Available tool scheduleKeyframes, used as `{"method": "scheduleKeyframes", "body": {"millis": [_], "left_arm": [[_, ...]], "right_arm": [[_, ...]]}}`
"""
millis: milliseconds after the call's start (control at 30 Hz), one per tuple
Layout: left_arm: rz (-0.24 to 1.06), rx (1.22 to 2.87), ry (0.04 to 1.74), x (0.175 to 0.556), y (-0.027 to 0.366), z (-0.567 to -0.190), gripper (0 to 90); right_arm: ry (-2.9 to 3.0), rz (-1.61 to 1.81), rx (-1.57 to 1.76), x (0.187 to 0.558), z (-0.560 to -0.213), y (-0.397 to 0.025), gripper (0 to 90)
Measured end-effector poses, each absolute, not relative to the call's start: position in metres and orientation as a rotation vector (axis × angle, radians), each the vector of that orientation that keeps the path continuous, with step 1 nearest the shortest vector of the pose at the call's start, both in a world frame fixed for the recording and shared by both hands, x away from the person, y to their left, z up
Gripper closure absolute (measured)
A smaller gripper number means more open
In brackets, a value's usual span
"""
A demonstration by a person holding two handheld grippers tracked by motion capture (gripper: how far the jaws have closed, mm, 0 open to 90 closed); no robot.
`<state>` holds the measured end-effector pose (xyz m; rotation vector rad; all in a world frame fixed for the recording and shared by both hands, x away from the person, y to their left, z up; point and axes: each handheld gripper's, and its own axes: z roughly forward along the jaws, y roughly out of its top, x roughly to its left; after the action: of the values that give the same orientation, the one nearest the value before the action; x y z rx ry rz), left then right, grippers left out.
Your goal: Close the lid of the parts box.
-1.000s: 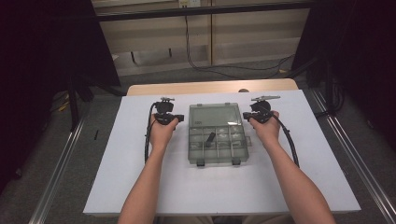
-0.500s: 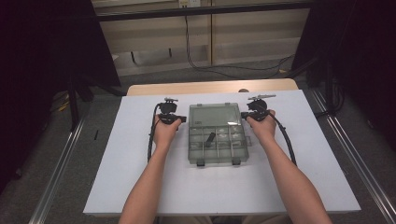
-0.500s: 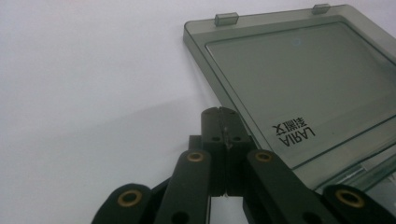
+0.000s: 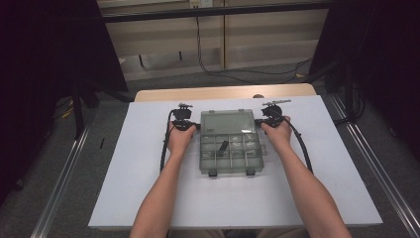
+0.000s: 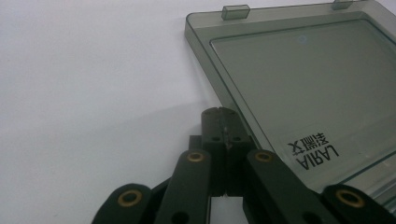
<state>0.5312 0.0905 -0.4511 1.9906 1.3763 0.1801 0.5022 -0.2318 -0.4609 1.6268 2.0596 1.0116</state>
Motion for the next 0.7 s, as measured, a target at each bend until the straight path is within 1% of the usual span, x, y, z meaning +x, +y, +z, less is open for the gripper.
{"method": "scheduleKeyframes", "body": {"millis": [300,467,700], "left_arm": [[0.173,1.973,1.43,0.533,0.0869,-0.4496,90.0],[0.203,1.974,1.443,0.5351,0.0839,-0.4492,90.0],[0.184,1.948,1.474,0.5389,0.0836,-0.4498,90.0]], "right_arm": [[2.048,1.016,1.656,0.5028,-0.4609,-0.2318,90.0],[2.049,1.029,1.67,0.5034,-0.4612,-0.2336,90.0],[2.045,1.059,1.687,0.505,-0.462,-0.2359,90.0]]}}
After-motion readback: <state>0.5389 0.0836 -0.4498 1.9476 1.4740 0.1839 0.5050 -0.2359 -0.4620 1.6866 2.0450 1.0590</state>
